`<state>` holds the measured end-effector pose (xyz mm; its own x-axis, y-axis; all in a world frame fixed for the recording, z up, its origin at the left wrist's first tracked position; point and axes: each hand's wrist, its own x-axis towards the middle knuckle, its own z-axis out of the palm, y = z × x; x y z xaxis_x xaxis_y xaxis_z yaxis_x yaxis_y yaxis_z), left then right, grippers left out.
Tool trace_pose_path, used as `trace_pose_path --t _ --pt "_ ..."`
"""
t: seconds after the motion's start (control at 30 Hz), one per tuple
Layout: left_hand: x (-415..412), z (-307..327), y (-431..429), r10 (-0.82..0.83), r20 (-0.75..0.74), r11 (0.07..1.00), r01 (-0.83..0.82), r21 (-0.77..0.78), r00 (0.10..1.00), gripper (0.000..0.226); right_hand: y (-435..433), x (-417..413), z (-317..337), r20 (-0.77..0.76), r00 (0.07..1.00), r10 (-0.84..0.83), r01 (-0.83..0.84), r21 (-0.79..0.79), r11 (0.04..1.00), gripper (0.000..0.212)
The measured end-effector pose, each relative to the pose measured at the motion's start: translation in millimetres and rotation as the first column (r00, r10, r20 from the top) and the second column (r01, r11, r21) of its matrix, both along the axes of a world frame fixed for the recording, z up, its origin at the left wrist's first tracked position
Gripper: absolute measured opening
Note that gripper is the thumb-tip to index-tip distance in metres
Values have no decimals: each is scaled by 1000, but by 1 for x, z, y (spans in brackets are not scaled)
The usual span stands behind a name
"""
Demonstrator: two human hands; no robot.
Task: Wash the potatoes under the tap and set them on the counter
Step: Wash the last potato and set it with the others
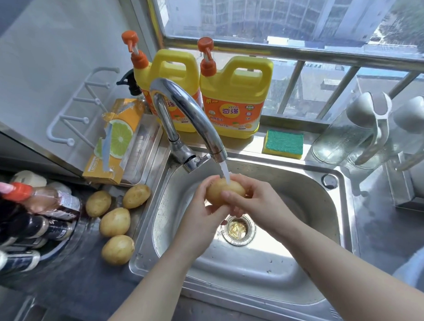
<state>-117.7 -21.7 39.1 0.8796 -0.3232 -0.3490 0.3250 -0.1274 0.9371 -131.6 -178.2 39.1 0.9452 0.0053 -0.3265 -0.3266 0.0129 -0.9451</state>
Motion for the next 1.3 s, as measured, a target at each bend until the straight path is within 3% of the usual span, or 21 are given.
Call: trace_pose_path --t 0.13,0.23,0.33,0.47,0.57,0.77,0.9,1.07,1.17,1.3 --pt "5 -3 -1 -16 -86 999 13 -39 996 62 -14 -3 -3 -29 999 41 -37 120 992 40" --pt "9 -3 -3 -53 -178 992 30 -126 983 56 -19 -6 -6 -62 995 83 -69 191 979 37" --pt "9 -7 -5 24 -197 988 -53 -142 980 50 -18 -12 -11 -91 995 52 -34 186 982 42" --pt "8 -8 -5 94 -163 979 -121 -163 982 53 -14 -16 -15 -155 986 -55 100 297 950 53" --pt "9 -8 -5 91 -96 982 -105 -155 991 58 -14 -13 -14 -199 979 -39 124 437 891 57" --pt "4 -8 -13 -12 37 999 13 -40 999 58 -7 -11 -6 -208 978 33 96 578 810 42" --pt "14 1 -5 -97 -23 980 91 -176 995 51 -7 -10 -7 -200 979 37 86 572 816 41" --pt "20 -1 -9 57 -148 926 -108 -362 987 31 -6 -5 -7 -159 987 13 69 500 863 46" --pt "24 1 -17 185 -251 894 -269 -358 950 30 -3 -2 -2 -109 994 -18 57 364 929 53" --pt "27 7 -28 283 -294 890 -364 -274 913 19 2 -1 -2 -78 994 -77 92 213 973 59"
